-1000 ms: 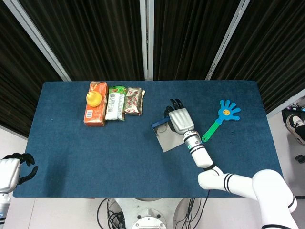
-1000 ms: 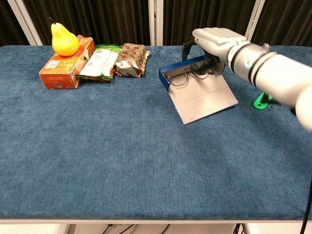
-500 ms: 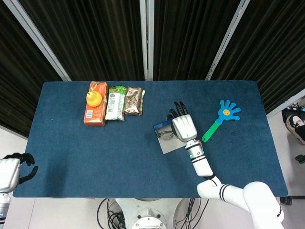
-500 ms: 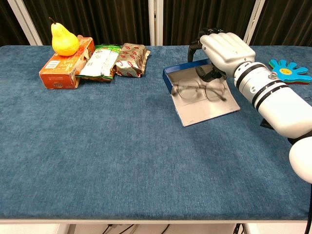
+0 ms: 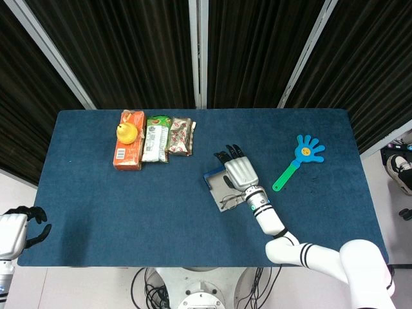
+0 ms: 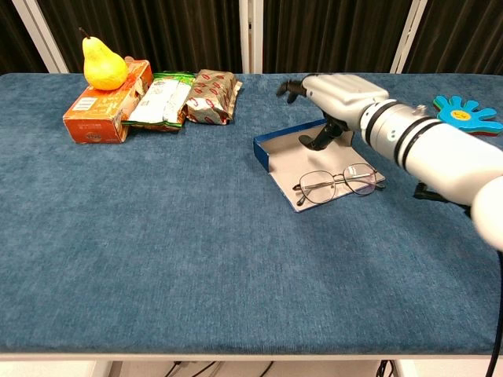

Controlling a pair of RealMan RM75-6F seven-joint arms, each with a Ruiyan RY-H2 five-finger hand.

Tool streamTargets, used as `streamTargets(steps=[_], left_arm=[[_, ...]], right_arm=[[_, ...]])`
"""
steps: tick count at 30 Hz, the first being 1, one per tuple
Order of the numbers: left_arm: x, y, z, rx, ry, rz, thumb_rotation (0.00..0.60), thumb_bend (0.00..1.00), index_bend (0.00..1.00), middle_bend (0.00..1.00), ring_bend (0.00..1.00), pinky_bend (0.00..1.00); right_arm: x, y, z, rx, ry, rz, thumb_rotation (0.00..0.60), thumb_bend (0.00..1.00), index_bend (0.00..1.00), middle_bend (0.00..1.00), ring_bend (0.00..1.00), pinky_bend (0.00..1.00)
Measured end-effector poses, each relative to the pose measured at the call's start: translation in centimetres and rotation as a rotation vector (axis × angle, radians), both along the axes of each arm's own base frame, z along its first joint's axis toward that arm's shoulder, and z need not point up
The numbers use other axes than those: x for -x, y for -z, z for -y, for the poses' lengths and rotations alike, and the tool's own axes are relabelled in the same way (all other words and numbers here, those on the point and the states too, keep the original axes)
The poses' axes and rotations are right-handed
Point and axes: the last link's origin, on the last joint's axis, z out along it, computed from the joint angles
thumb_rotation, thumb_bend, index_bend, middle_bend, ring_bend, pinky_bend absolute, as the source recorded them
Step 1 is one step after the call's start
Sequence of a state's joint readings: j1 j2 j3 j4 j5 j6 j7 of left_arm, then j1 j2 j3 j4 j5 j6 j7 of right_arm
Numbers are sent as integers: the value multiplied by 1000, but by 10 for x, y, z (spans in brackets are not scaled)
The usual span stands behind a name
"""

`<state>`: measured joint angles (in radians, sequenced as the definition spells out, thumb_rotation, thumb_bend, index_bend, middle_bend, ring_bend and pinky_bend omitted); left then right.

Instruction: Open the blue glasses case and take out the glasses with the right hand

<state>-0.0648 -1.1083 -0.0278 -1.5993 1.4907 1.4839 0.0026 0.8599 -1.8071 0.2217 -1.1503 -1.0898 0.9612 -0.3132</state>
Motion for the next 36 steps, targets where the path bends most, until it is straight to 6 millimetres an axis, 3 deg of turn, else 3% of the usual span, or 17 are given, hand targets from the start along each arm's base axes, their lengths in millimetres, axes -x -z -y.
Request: streamTargets(steps=[4,7,12,23,36], left_arm=[[0,0,0,1,0,-2,600,283,563,576,458,503],[0,0,0,1,0,-4,600,283,563,576,458,503],[0,0,0,-1,-2,-7,600,283,563,576,458,503],[-1,0,0,-3,-3,-8,600,284,563,575,458,502],[0,0,0,-2,-2,-6,600,284,562,575,458,503]], right_arm=[[4,-18,-16,-19,-28,38,600,327,176,179,0,0],[20,-32,-32,-47,-29,40,600,327,302,189,0,0],[47,-33,-51,-103,1,1,600,327,386,190,0,0],[62,-23,-54,-143,37,-22,600,363,441,193,0,0],[58,-21,-59,-154,0,1,600,477,754,301,0,0]])
